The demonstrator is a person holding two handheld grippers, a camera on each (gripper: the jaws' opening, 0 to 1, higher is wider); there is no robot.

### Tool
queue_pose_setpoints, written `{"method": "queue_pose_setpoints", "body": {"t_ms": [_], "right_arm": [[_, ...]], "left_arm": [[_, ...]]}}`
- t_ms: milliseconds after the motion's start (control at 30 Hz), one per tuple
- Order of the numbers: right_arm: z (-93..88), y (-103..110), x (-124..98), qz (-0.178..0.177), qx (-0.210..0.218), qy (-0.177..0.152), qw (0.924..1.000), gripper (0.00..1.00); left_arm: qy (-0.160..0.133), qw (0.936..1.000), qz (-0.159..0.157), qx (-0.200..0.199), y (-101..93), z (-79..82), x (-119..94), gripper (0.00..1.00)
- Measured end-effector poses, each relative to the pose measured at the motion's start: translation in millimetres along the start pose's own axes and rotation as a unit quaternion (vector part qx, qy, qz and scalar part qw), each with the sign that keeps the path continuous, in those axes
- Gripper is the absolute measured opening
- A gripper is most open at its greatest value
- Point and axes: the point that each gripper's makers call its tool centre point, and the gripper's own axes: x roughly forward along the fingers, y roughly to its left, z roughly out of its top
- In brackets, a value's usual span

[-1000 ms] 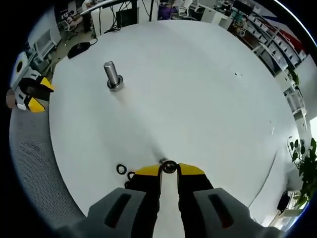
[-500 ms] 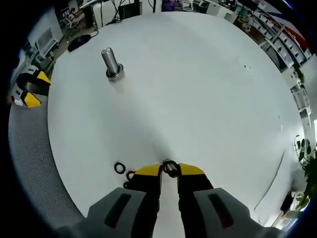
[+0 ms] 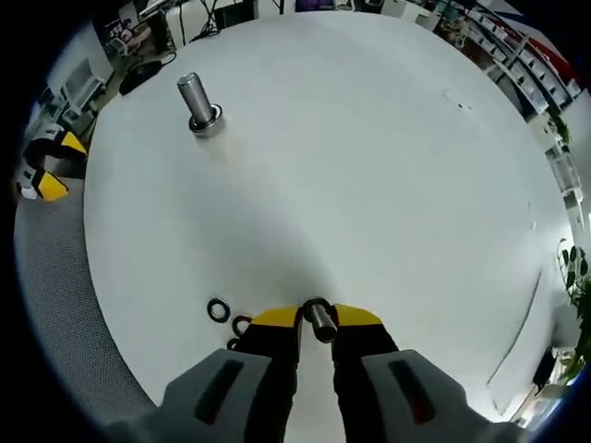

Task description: Place the washer onto the threaded stud by aligning its center hole with the stud, sliding it down to the base, and recovering from edge contact or off-axis alignment until the washer reaches the visible bottom stop.

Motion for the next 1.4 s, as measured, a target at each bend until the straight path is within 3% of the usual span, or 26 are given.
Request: {"method": "queue_pose_setpoints", "body": {"t_ms": [433,867,1033,1100,1400], "right_arm": [[-3.6,0.7,-0.1,0.003,0.026,-0.009,0.9996,0.17],[-22.4,0.0,-10.8,-0.002,0.036,-0.007,0.9993,0.20],[-26.5,10.3,-13.8,0.007,0.047,-0.014,0.9987,0.20],[-21.9,14.2,-15.5,0.016,0.055,-0.034,0.9978,0.20],[-25.5,23.0,-17.8,0.025,0.060,-0.035,0.9973,0.22]], "left_arm": [[0.002,1.0000,0.001,-0.001,0.7,-0.9,0.6,0.25],[0.001,1.0000,0.003,-0.003,1.1,-0.8,-0.1,0.25],[0.002,1.0000,0.001,-0.001,0.9,-1.0,0.5,0.25],[0.002,1.0000,0.000,0.000,0.5,-0.6,0.5,0.25],[0.003,1.0000,0.001,0.000,0.2,-0.7,0.1,0.25]]}}
